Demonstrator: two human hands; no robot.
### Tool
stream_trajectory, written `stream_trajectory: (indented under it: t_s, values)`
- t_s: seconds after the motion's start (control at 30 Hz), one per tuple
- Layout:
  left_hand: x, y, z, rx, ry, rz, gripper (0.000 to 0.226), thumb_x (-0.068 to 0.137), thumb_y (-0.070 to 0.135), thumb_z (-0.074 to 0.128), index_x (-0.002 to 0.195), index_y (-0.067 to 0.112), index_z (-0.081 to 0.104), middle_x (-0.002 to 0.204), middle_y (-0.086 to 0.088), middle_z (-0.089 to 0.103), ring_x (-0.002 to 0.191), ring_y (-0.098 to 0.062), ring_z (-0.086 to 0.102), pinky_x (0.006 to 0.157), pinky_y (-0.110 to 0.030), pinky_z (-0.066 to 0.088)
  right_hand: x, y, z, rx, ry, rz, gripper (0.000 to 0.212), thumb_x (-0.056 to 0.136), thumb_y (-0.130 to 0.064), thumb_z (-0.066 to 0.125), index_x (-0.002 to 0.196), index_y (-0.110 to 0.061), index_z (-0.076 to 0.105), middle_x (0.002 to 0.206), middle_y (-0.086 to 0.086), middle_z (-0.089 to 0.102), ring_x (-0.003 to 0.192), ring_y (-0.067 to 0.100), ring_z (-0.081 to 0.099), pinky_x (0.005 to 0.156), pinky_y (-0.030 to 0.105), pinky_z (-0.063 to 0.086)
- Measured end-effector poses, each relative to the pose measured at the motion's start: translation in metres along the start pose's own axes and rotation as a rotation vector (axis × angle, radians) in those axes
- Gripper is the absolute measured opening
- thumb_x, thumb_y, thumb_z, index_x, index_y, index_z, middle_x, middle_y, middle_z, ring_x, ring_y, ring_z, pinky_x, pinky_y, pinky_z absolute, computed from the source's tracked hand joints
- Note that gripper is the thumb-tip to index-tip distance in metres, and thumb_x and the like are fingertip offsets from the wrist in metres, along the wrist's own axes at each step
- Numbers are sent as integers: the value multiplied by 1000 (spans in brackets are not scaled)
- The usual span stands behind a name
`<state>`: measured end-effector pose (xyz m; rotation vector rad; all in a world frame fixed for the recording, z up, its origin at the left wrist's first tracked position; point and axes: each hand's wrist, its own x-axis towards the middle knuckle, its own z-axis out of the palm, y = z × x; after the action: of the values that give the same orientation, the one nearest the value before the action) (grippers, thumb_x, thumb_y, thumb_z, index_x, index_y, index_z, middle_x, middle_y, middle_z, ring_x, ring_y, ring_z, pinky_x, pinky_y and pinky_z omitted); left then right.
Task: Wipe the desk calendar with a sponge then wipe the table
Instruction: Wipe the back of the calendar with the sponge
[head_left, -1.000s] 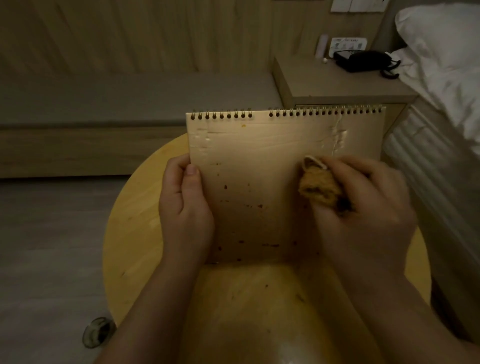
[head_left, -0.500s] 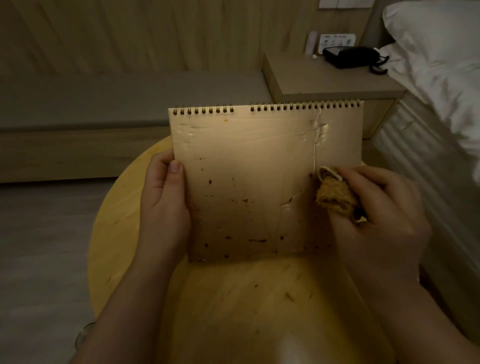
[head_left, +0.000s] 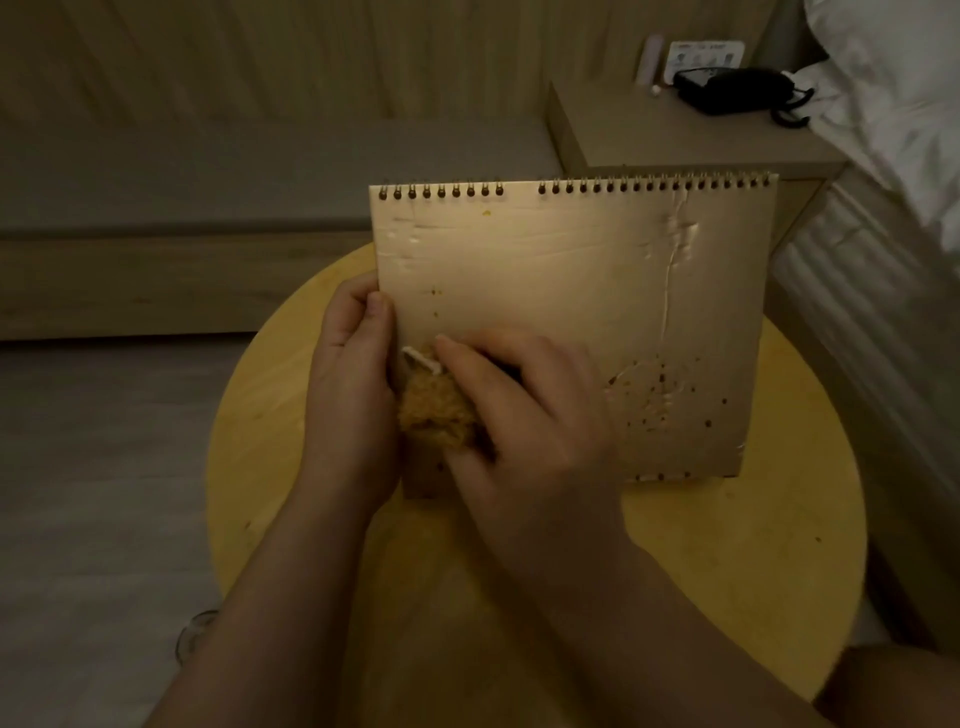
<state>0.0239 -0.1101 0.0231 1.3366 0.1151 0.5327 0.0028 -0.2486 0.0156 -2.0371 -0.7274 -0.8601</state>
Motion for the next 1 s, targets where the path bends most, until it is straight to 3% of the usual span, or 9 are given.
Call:
stream_trajectory:
  t_s: [0.2, 0.3, 0.43, 0.57, 0.73, 1.0]
  values:
    - [-1, 3, 2, -82, -25, -28, 24, 112, 20, 38, 110, 18, 62, 92, 9, 76, 85, -9, 71, 72, -26, 57, 0, -7, 8, 7, 4, -6, 30, 91, -3, 73, 121, 0, 77, 115, 17, 74, 102, 34, 67, 93, 37, 51]
    - [-1, 4, 4, -12, -5, 1, 24, 111, 18, 39, 108, 22, 63, 91, 13, 77, 83, -4, 71, 69, -22, 56, -2, 0, -1, -19, -4, -6, 34, 90, -2, 74, 123, 0, 76, 115, 18, 73, 102, 36, 66, 93, 40, 51]
    - [-2, 3, 4, 61, 48, 23, 29, 111, 24, 43, 105, 35, 69, 105, 9, 76, 91, -7, 71, 72, -22, 56, -6, 21, -23, -105, -17, 46, 44, 82, 1, 78, 126, -2, 75, 117, 15, 72, 103, 37, 65, 95, 33, 46]
    - [-2, 4, 3, 125, 67, 44, 35, 109, 31, 44, 99, 50, 71, 110, 13, 73, 97, -4, 67, 78, -21, 53, -7, 53, -57, -218, 56, 87, 37, 88, -10, 77, 124, -5, 77, 115, 14, 72, 103, 30, 63, 93, 28, 43]
    - [-2, 6, 5, 143, 72, 44, 36, 109, 32, 44, 98, 53, 71, 103, 21, 73, 94, 0, 67, 75, -18, 53, -11, 91, -91, -340, 133, 129, 33, 90, -9, 78, 123, -4, 77, 112, 17, 73, 101, 37, 66, 93, 30, 45]
    - [-2, 5, 9, 118, 94, 40, 36, 109, 33, 44, 98, 53, 71, 101, 23, 73, 92, 3, 65, 73, -16, 52, -23, 107, -105, -343, 164, 69, 30, 99, -11, 70, 127, -5, 76, 115, 16, 72, 102, 38, 67, 94, 29, 47]
